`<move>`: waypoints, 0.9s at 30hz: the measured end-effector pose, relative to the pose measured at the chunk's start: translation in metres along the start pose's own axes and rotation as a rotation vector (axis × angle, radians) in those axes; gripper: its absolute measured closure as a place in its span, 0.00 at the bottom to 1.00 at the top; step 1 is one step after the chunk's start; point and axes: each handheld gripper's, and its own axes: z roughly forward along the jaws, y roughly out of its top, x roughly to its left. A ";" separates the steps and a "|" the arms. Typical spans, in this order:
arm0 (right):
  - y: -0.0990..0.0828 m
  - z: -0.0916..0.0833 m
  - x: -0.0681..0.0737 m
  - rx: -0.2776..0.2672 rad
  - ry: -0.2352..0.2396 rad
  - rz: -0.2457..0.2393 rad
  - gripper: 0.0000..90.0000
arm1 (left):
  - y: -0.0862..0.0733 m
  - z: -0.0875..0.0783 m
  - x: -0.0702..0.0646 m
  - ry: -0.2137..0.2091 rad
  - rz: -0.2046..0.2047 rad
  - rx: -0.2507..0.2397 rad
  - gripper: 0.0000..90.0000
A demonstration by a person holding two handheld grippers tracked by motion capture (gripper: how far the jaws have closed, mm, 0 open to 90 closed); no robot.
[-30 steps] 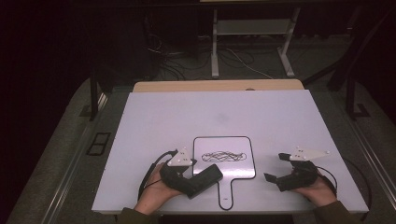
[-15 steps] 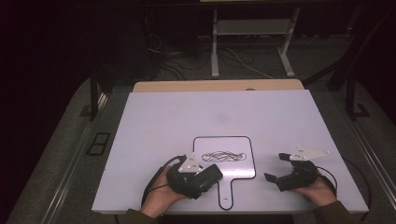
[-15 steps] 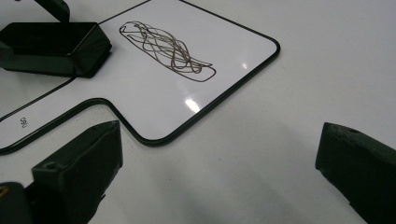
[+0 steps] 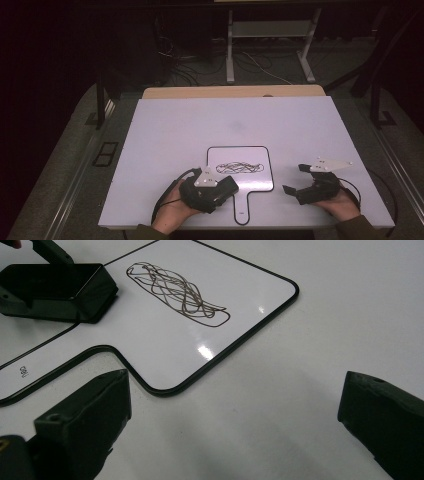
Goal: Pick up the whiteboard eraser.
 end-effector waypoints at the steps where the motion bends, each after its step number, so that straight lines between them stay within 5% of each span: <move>1: 0.000 0.000 0.000 0.002 0.001 -0.001 0.00 | 0.000 0.000 0.000 0.003 0.000 0.003 0.40; 22: 0.000 0.001 0.000 0.003 0.001 0.002 0.00 | 0.003 0.003 -0.005 0.039 0.018 0.038 0.42; 27: 0.000 0.001 0.000 0.002 0.001 0.003 0.00 | 0.003 0.002 -0.003 0.029 -0.004 0.033 0.43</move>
